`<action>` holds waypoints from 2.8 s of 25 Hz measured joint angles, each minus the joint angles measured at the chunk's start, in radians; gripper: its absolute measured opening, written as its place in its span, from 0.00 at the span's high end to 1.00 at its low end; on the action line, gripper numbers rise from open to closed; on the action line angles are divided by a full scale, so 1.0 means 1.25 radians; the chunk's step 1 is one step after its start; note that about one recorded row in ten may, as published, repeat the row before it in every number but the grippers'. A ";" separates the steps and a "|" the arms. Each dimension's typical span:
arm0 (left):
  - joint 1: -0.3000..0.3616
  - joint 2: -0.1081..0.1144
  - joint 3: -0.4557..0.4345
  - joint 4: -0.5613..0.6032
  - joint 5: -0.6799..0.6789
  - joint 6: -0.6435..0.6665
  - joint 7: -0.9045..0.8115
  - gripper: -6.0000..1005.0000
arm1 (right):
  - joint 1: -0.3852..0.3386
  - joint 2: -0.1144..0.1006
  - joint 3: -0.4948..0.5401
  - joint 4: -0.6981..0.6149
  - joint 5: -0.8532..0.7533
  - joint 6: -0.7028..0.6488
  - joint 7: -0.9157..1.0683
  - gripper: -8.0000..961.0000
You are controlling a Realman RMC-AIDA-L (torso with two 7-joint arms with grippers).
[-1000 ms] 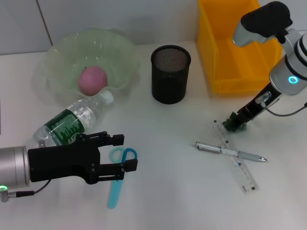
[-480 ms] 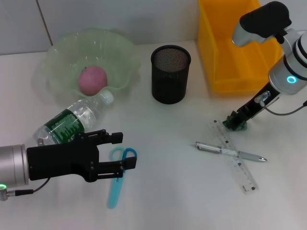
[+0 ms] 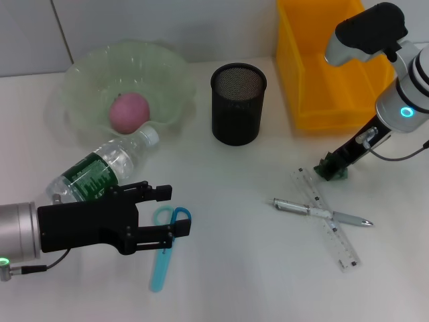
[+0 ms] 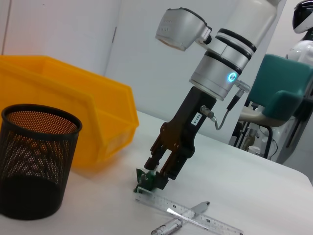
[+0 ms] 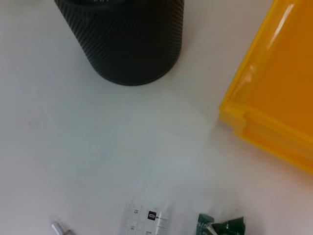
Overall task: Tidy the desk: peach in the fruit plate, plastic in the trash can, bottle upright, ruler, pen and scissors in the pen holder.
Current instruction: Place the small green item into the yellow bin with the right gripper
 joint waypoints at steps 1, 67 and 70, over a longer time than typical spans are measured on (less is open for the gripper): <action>0.000 0.000 0.000 0.000 0.000 0.000 0.000 0.25 | 0.000 0.000 0.000 0.000 0.000 0.000 0.000 0.32; 0.001 0.001 -0.021 -0.001 0.005 0.034 0.000 0.26 | -0.080 0.004 0.135 -0.271 0.085 0.095 0.003 0.78; 0.002 0.001 -0.021 -0.002 0.005 0.035 0.000 0.26 | -0.055 -0.003 0.134 -0.186 0.082 0.174 0.001 0.79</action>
